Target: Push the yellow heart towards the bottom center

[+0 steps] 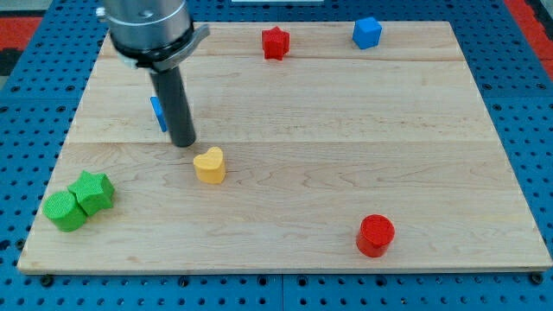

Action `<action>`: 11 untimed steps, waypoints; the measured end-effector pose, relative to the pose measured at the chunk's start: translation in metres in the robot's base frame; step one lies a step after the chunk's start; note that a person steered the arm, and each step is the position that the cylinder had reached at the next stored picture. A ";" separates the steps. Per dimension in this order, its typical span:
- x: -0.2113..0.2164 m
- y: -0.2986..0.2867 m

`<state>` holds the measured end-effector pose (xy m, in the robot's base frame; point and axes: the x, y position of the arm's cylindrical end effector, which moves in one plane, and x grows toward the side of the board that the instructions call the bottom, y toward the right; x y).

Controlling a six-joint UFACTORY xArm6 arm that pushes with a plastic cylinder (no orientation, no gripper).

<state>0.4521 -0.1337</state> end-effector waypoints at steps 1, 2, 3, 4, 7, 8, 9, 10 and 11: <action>0.026 -0.003; 0.028 -0.003; 0.001 0.015; 0.027 0.057; 0.076 0.013; 0.082 -0.016; 0.100 0.054; 0.117 0.053; 0.165 0.019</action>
